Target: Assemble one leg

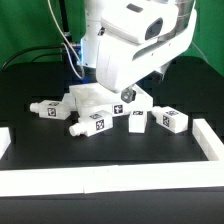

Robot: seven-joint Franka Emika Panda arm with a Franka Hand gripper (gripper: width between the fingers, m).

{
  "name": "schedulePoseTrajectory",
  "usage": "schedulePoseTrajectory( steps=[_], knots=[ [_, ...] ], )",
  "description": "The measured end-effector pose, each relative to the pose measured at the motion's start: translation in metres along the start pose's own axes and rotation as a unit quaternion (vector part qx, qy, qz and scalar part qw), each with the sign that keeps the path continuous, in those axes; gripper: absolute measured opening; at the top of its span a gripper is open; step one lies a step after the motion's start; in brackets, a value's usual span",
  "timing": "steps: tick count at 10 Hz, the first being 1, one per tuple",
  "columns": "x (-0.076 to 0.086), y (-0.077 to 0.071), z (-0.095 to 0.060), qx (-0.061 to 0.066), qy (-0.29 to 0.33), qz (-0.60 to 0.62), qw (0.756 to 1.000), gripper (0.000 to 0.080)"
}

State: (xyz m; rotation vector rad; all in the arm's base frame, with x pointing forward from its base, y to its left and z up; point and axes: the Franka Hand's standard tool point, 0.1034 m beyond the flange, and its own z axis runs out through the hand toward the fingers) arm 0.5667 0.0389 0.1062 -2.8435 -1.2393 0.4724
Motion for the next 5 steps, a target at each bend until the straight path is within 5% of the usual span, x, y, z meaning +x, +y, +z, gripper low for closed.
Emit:
schedulePoseTrajectory(
  steps=[4,5],
  knots=[
    [0.0004,-0.0015,0.0012,0.005,0.002,0.013,1.000,0.0649],
    [0.0012,-0.0057,0.0049,0.023,0.010,0.065,0.998,0.0649]
  ],
)
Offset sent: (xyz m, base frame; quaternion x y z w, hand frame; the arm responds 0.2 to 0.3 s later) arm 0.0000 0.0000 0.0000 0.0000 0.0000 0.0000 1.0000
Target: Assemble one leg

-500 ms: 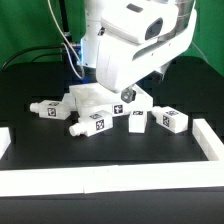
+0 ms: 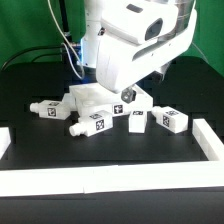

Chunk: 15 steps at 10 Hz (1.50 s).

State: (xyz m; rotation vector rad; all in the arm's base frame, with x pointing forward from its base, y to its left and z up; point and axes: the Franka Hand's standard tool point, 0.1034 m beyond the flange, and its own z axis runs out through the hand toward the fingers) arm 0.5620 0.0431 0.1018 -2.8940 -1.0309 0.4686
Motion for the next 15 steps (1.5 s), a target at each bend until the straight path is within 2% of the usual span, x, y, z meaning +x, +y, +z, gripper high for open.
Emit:
schedulePoseTrajectory(
  steps=[2,3,4,8,9,10,11,12,13,15],
  knots=[
    [0.002,-0.006,0.014,-0.017,0.033,-0.004,0.999,0.0649],
    [-0.002,-0.006,0.026,-0.034,0.055,-0.035,0.997,0.0649],
    [-0.008,-0.003,0.033,-0.034,0.055,-0.040,0.997,0.0649],
    [-0.006,-0.003,0.031,-0.034,0.058,-0.036,0.997,0.0649],
    [-0.014,0.002,0.033,-0.041,0.096,0.006,0.995,0.0649],
    [-0.031,-0.006,0.042,-0.039,0.130,0.091,0.986,0.0649],
    [-0.038,-0.015,0.055,-0.028,0.124,0.119,0.985,0.0649],
    [-0.036,-0.010,0.058,-0.019,0.119,0.123,0.985,0.0649],
    [-0.034,-0.002,0.055,-0.014,0.127,0.117,0.985,0.0649],
    [-0.034,-0.003,0.057,-0.014,0.126,0.117,0.985,0.0649]
  ],
)
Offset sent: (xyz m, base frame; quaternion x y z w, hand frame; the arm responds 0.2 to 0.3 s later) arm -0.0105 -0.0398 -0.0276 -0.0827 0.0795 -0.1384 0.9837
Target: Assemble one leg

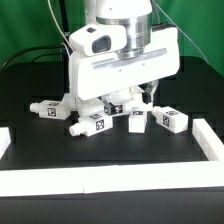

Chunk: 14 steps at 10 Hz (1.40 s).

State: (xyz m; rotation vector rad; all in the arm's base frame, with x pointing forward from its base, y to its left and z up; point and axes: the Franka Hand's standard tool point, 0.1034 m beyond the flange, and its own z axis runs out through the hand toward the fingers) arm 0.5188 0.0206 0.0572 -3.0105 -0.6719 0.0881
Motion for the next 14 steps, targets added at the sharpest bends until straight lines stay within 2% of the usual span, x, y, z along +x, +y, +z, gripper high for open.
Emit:
schedulePoseTrajectory(
  steps=[1,4,5,7,10,13,14],
  knots=[
    [0.000,0.000,0.001,0.000,-0.001,0.011,1.000,0.0649],
    [-0.006,-0.003,0.018,0.005,-0.008,0.088,0.996,0.0649],
    [-0.009,-0.004,0.023,0.011,-0.011,0.107,0.994,0.0649],
    [-0.006,-0.016,0.031,0.015,-0.016,0.119,0.993,0.0649],
    [-0.008,-0.018,0.044,0.013,-0.012,0.108,0.994,0.0649],
    [-0.010,-0.017,0.049,0.009,-0.004,0.092,0.996,0.0649],
    [-0.010,-0.017,0.049,0.009,-0.005,0.091,0.996,0.0620]
  ],
)
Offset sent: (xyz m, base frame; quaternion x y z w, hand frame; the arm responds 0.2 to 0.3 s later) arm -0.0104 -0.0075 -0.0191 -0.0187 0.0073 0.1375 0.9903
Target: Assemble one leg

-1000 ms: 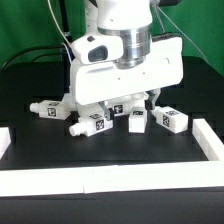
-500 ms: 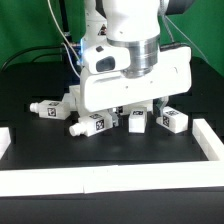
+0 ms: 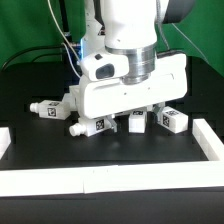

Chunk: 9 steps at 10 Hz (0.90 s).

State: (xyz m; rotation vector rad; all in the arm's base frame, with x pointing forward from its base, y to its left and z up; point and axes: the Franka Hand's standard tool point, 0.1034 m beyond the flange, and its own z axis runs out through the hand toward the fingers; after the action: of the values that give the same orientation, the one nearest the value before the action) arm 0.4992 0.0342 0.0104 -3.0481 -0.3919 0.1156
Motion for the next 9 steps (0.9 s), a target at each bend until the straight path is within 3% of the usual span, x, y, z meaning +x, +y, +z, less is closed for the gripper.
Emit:
schedulePoseTrajectory(
  steps=[1,2,3,4,5,6,7,9],
  knots=[
    [0.0000,0.0000,0.0001,0.000,0.000,0.000,1.000,0.0620],
    [-0.0001,0.0000,0.0001,0.000,0.000,0.000,1.000,0.0439],
    [-0.0001,0.0000,0.0001,0.000,0.000,0.000,1.000,0.0439],
    [-0.0001,0.0000,0.0001,0.000,0.000,0.000,1.000,0.0238],
    [-0.0001,0.0000,0.0001,0.000,0.000,0.000,1.000,0.0093],
    [-0.0001,0.0000,0.0001,0.000,0.000,0.000,1.000,0.0093],
    [0.0001,-0.0003,0.0001,0.000,0.000,0.000,1.000,0.0021],
    [0.0002,0.0002,0.0000,0.000,0.001,-0.011,1.000,0.0004]
  ],
)
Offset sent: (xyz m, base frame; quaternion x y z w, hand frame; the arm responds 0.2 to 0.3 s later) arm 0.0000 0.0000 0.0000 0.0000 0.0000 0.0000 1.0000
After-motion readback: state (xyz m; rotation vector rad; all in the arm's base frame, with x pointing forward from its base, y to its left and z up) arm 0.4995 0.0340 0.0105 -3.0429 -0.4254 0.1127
